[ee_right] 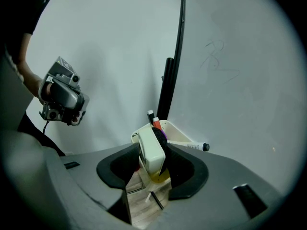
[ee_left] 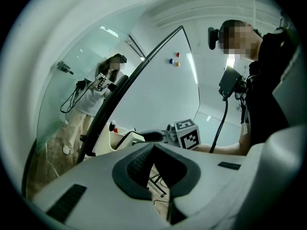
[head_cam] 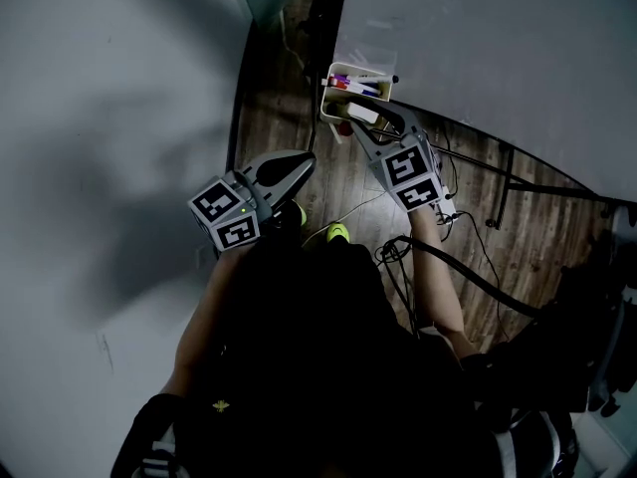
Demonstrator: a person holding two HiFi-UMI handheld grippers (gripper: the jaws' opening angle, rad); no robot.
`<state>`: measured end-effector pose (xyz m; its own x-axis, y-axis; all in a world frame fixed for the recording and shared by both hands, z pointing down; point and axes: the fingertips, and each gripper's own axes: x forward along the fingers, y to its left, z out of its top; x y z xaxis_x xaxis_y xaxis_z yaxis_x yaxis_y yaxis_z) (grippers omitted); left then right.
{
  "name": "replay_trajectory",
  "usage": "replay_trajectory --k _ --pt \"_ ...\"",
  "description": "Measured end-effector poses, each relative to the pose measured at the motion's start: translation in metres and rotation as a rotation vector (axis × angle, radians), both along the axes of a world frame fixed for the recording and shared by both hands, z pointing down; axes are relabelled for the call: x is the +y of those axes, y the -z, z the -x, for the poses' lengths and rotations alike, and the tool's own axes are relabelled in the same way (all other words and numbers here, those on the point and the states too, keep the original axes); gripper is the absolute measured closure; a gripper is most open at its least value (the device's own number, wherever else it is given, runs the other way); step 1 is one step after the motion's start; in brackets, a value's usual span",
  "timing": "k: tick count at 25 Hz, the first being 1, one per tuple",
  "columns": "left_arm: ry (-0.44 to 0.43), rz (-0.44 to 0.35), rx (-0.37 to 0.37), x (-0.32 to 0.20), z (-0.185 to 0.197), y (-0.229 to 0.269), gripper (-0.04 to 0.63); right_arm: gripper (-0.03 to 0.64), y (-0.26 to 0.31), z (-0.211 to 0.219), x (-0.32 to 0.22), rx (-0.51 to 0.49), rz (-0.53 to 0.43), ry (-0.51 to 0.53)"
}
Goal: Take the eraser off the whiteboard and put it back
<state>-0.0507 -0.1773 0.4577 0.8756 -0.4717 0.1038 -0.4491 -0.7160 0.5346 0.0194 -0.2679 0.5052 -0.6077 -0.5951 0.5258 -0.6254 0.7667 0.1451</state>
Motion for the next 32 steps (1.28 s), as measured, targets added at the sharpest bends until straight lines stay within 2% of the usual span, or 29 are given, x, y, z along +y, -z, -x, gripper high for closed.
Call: replay_trajectory --k 6,22,32 --pt "0.01 -0.016 0.01 0.011 -0.003 0.022 0.578 0.439 0.027 -0.001 0.011 -0.02 -0.021 0.01" --pt "0.038 -0.047 0.03 0.016 -0.003 0.032 0.578 0.442 0.057 -0.002 0.023 -0.058 -0.061 0.026" --pt "0.064 -0.068 0.012 0.023 -0.012 0.035 0.578 0.443 0.082 -0.005 0.04 -0.079 -0.09 0.055"
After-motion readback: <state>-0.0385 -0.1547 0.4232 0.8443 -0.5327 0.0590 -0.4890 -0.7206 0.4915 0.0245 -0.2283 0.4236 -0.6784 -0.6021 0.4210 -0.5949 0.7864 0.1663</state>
